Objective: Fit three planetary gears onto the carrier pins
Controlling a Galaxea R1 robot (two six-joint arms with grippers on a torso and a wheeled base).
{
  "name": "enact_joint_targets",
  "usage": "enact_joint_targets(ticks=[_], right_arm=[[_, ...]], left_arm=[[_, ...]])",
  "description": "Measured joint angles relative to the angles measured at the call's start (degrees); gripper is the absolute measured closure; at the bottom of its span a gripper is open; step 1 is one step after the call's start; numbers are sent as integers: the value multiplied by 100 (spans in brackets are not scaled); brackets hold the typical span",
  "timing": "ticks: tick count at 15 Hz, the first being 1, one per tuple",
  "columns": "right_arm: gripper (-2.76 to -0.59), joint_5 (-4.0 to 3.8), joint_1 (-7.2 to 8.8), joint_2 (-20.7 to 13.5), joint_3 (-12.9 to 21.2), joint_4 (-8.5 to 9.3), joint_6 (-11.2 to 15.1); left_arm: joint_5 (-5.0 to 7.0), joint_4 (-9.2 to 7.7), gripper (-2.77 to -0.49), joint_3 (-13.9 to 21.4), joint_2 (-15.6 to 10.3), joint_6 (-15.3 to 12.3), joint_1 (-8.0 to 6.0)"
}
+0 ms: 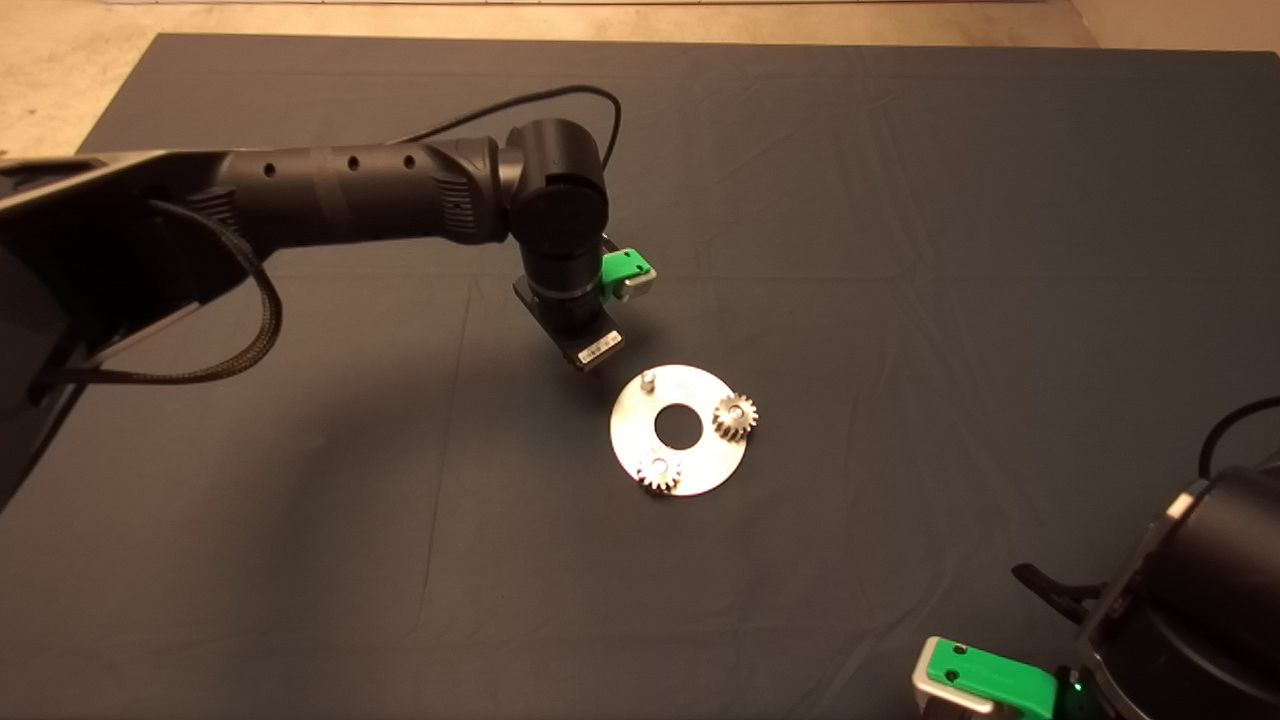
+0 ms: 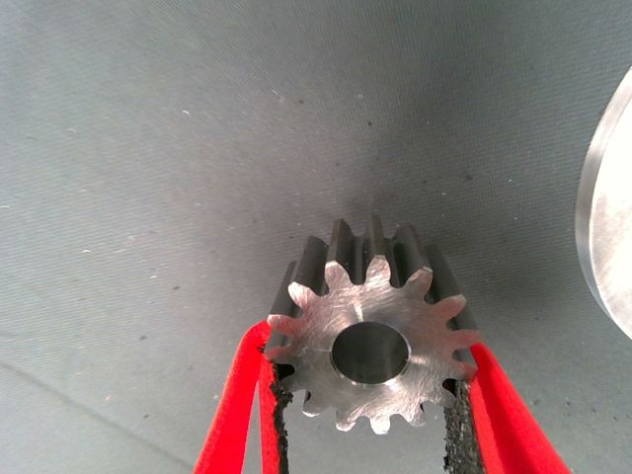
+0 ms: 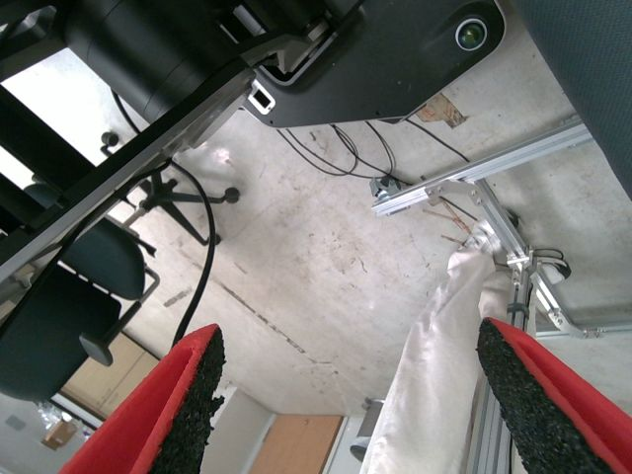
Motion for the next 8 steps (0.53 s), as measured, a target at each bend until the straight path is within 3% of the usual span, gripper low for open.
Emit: enact_joint_targets(ticks=[8], right_arm=[[-189,2,0,-51,0,4,146]], left_arm=[[-4,-245,-67,19,-37,10,-179]])
